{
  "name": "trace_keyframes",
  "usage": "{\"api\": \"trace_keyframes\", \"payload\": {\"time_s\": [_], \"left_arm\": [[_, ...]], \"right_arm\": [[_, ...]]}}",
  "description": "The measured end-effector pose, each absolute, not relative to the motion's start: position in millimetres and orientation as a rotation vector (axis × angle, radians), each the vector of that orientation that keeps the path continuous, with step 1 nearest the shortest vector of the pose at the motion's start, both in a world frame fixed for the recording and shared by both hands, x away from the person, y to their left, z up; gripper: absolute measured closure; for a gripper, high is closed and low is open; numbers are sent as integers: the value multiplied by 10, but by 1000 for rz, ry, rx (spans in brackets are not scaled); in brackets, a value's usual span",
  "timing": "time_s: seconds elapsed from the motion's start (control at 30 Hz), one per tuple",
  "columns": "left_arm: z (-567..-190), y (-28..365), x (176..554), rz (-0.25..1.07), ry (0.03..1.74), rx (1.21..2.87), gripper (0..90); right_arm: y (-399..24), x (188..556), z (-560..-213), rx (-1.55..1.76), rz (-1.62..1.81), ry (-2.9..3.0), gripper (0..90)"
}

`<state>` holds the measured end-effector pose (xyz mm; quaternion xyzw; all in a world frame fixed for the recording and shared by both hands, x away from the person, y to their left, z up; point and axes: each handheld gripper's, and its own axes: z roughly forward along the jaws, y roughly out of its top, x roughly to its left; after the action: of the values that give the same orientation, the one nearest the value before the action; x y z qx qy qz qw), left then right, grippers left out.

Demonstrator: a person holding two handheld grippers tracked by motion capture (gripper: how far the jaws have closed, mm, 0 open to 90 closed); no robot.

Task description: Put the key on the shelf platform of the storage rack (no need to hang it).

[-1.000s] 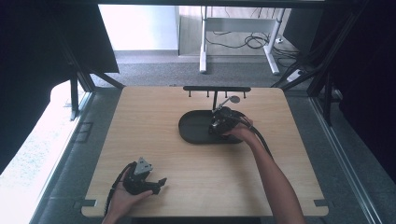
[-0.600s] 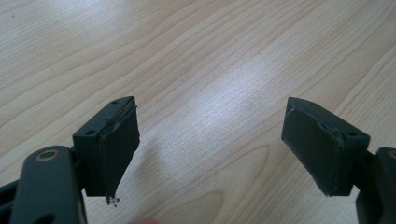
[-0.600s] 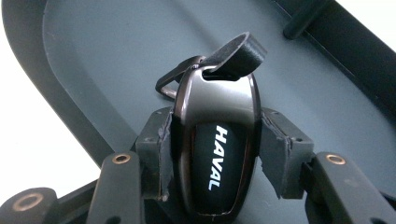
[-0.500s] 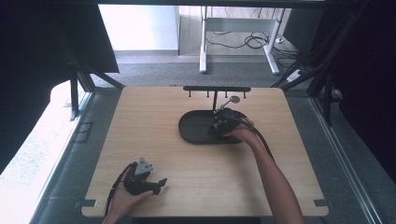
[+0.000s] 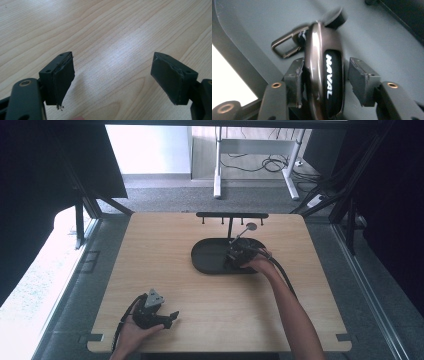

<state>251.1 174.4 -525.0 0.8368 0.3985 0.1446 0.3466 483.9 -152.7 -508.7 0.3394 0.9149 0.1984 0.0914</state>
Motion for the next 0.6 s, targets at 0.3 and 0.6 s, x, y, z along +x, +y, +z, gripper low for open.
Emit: {"api": "trace_keyframes", "payload": {"time_s": [0.3, 0.6], "left_arm": [[-5243, 1744, 2508, 375, 1036, 2172, 193], [-5238, 1736, 2507, 377, 1032, 2173, 193]], "right_arm": [[-1608, 4700, -4829, 988, 695, 2628, 382], [-1772, 4365, -4577, 924, 829, 2586, 376]]}}
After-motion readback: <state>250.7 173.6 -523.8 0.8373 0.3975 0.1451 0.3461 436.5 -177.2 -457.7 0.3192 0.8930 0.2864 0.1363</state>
